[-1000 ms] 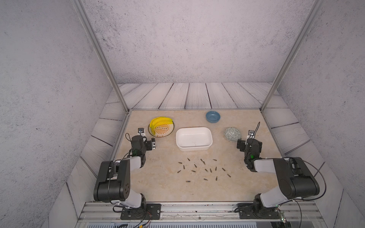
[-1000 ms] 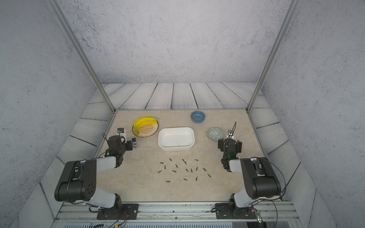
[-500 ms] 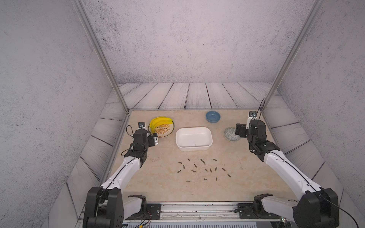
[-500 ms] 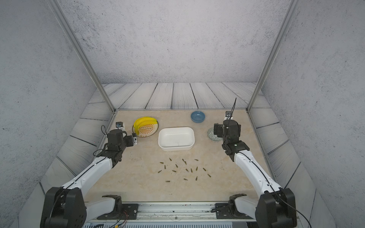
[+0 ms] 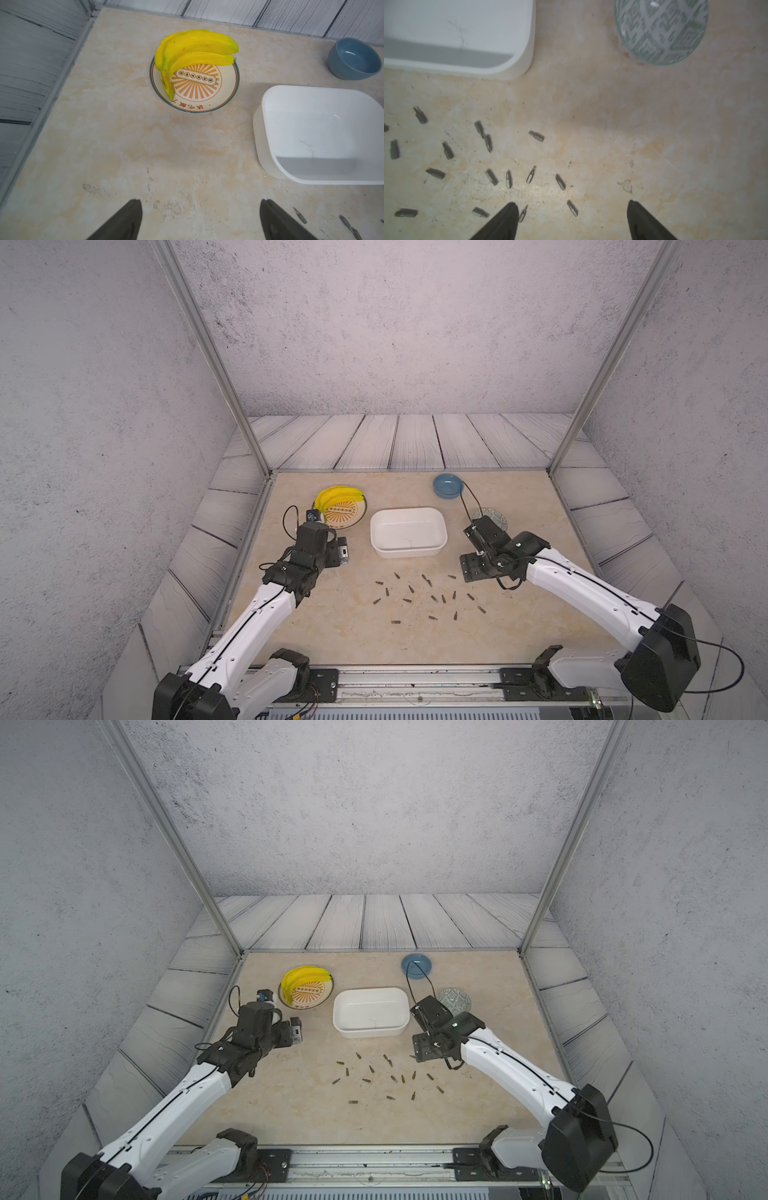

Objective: Put the bit on the desktop into the storage box
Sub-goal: Pick up the screwdriver bit from the center of the board.

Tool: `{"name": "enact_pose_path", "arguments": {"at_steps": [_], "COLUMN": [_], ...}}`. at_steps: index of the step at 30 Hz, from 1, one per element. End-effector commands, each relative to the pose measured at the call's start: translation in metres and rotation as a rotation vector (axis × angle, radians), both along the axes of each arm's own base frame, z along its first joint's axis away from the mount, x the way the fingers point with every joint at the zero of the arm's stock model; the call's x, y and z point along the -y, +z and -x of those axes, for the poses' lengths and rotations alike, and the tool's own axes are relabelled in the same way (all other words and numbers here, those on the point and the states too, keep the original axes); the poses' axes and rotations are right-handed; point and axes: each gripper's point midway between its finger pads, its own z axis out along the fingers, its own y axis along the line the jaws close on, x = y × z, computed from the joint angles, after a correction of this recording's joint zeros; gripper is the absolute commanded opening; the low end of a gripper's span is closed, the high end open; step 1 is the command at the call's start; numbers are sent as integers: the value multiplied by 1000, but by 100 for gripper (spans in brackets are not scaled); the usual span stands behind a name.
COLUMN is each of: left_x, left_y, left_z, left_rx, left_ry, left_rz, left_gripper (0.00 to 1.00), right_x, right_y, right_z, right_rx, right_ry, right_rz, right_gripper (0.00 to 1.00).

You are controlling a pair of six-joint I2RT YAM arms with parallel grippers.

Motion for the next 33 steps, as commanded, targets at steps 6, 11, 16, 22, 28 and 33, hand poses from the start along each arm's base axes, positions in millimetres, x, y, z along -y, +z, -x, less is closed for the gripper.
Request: {"name": "enact_pose_path", "arguments": {"at_steps": [6,11,16,22,28,33], "left_x": [12,16,17,18,21,22], "left_y": [-16,-23,-24,-24,-27,-31], "left_z": [15,23,29,32,34,35], "left_rx": [-122,-160,-161,-172,-189,-202], "left_ry": [-36,-54,-58,-63,-69,-73], "left_rz": [-11,-12,-7,-12,-20,-31], "left_gripper": [93,93,93,93,93,93], "right_x": [-14,-23,-22,-21,-16,-9], "right_y": [-46,-71,-86,-97,-103,-99], "right_z": [26,24,20,16,17,16], "right_rx": [-180,-243,-250,-259,-265,-231], "right_ry": [-39,-16,-11,-17,-46,-63], "right_rz": [-51,-36,-10,22,41,57], "right_gripper": [75,69,65,59,57,56]}}
